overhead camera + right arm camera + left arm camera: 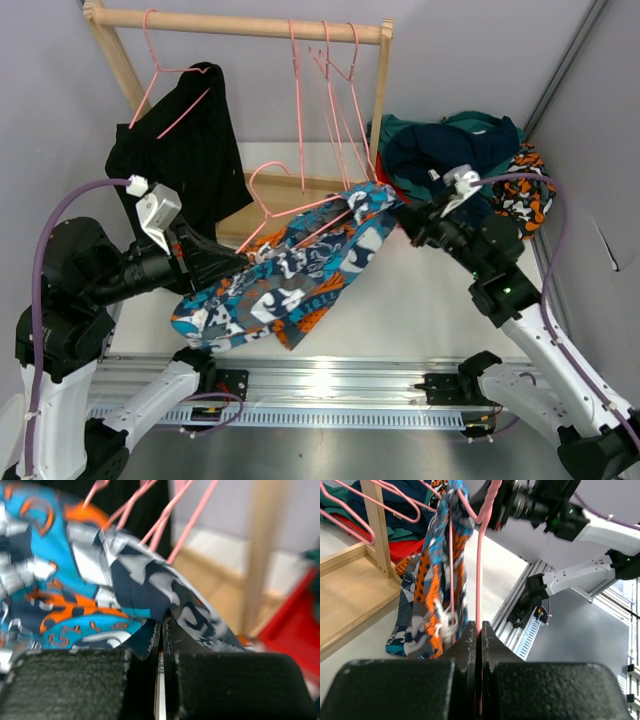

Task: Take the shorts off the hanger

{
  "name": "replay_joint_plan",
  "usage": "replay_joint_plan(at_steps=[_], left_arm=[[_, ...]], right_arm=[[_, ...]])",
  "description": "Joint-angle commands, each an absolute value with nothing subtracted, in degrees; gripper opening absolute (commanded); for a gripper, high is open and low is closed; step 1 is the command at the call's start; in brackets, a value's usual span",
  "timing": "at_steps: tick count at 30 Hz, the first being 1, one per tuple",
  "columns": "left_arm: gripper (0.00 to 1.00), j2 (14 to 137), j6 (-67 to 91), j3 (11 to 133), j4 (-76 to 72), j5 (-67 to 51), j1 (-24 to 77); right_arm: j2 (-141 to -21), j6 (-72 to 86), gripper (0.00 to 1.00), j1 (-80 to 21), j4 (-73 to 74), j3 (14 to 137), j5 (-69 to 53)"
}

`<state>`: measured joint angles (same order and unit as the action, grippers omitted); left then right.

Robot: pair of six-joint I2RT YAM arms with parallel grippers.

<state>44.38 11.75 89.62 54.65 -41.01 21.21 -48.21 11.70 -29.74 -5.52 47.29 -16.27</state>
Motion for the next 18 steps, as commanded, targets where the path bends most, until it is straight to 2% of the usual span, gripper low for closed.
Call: replay_joint_plan(at_steps=[1, 6, 9, 18], left_arm=[[0.00, 43.33, 11.16, 88.68, 53.70, -40.61, 22.58], [0.00, 42.89, 10.28, 87.01, 54.75, -40.08, 24.95], [0.00, 42.80, 9.76, 86.57, 55.63, -39.20, 27.50], [0.00, 42.89, 8.70, 87.10, 56.86, -36.74, 34.62]], right_arm=[[-45.18, 8.87, 0.00, -23.22, -3.61, 52.38, -11.34], [-45.96, 14.06, 0.00, -12.76, -2.82, 53.61, -9.86], [-48.41, 16.17, 0.00, -10.38, -0.37, 55.71, -3.44], [-59.75, 19.42, 0.00, -7.38, 7.37, 64.94, -0.09]])
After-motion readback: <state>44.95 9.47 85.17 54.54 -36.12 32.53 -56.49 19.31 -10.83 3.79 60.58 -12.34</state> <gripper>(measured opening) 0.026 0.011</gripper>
